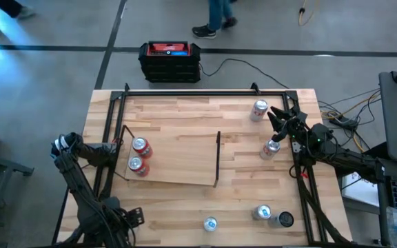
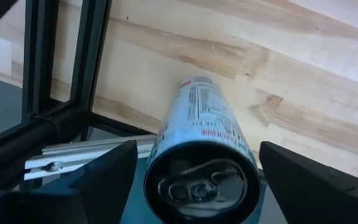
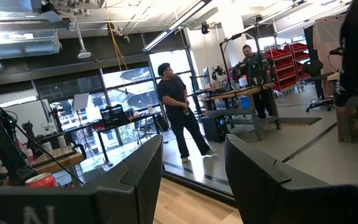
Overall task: Place canned beverage on shelf
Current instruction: Put the left white pink soda can on the shelf
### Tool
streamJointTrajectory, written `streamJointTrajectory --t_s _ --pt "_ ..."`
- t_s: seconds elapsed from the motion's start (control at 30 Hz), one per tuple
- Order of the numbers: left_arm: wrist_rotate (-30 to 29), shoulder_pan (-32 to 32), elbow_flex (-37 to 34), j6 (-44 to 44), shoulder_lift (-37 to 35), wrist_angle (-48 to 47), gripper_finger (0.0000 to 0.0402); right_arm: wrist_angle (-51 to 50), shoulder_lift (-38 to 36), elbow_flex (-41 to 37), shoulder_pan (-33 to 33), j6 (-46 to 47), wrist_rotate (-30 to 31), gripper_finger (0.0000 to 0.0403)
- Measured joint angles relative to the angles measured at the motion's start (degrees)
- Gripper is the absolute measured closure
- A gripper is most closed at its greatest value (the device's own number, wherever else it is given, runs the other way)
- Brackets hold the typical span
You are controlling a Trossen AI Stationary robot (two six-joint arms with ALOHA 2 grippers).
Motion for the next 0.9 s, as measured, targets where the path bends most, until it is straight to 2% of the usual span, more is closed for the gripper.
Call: streamJointTrajectory --t_s 0.23,0.43,0.67,0.9 --pt "0.0 -0.1 0.0 -1.2 0.0 3.0 0.0024 0.0 0.0 0.0 0.0 0.0 0.0 0.0245" --pt "0.0 -0.3 0.0 -6.2 0.0 3.1 0.0014 0.0 0.0 0.0 0.0 0.0 0.0 0.0245" --pt "0.1 -0.5 -0.8 -7.5 0.0 3.2 0.0056 0.0 0.0 0.0 0.0 0.0 0.0 0.0245" --pt "0.0 -0.4 -1.0 -7.6 1.3 3.5 0.0136 0.0 0.0 0.0 0.0 0.0 0.0 0.0245"
